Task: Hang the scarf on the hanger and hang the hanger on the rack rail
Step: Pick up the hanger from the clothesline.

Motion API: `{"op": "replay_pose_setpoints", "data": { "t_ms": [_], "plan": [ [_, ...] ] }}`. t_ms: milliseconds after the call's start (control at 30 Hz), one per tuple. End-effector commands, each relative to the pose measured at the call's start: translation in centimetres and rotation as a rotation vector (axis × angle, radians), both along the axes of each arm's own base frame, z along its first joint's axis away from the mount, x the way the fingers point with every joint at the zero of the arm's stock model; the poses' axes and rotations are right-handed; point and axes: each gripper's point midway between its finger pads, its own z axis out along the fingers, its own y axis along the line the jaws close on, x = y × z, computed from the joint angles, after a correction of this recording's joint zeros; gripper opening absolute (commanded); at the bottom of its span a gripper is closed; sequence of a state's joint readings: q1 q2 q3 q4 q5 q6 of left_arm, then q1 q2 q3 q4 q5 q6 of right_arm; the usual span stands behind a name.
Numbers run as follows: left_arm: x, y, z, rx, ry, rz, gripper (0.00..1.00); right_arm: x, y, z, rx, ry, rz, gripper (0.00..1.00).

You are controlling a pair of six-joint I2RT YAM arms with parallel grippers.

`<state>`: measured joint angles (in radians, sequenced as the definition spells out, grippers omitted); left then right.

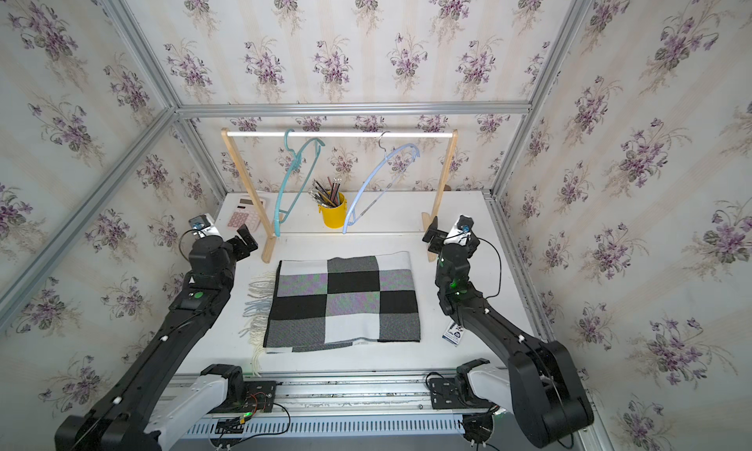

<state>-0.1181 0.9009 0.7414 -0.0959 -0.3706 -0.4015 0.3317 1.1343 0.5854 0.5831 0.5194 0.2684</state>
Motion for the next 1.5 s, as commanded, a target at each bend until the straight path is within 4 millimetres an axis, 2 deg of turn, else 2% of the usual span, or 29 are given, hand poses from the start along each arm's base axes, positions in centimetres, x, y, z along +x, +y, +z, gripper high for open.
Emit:
{"op": "replay_pose_setpoints", "data": {
  "t_ms": [0,33,100,233,333,433,600,700,1000,1200,1467],
  "plan": [
    [-6.2,0.4,-5.4,-0.306,0.233,0.152,1.0,-1.3,3.2,-2.7,0.173,0.231,0.178,1.0],
    [-6.6,-0.4,-5.2,-0.338,0.229,0.106,0.96,-1.5,4.5,-1.9,0.205,0.234,0.251,1.0],
    [-7.2,-2.3,-4.7,-0.37,0.251,-0.004,0.9,-1.9,5.8,-0.6,0.259,0.293,0.296,1.0],
    [-9.1,-4.2,-4.8,-0.379,0.399,-0.11,0.91,-3.6,8.5,2.5,0.274,0.36,0.35,1.0],
    [-10.2,-4.8,-4.8,-0.356,0.466,-0.164,0.95,-4.5,10.9,6.0,0.275,0.335,0.408,1.0],
    [-11.0,-4.8,-5.3,-0.343,0.504,-0.173,0.96,-5.0,14.2,9.1,0.276,0.328,0.471,1.0],
    [-11.1,-5.5,-6.6,-0.365,0.529,-0.199,0.97,-4.2,18.6,11.8,0.231,0.324,0.468,1.0],
    [-11.1,-5.9,-7.2,-0.386,0.529,-0.213,0.97,-2.8,19.7,12.0,0.218,0.33,0.422,1.0],
    [-10.5,-6.5,-8.1,-0.401,0.537,-0.24,0.97,2.5,21.9,9.6,0.055,0.392,0.278,1.0],
    [-10.3,-7.0,-8.3,-0.419,0.536,-0.263,0.97,3.8,20.6,8.0,-0.056,0.432,0.178,0.99],
    [-10.2,-7.3,-8.1,-0.427,0.526,-0.279,0.97,3.8,19.3,7.4,-0.109,0.47,0.208,0.71]
  ]
}}
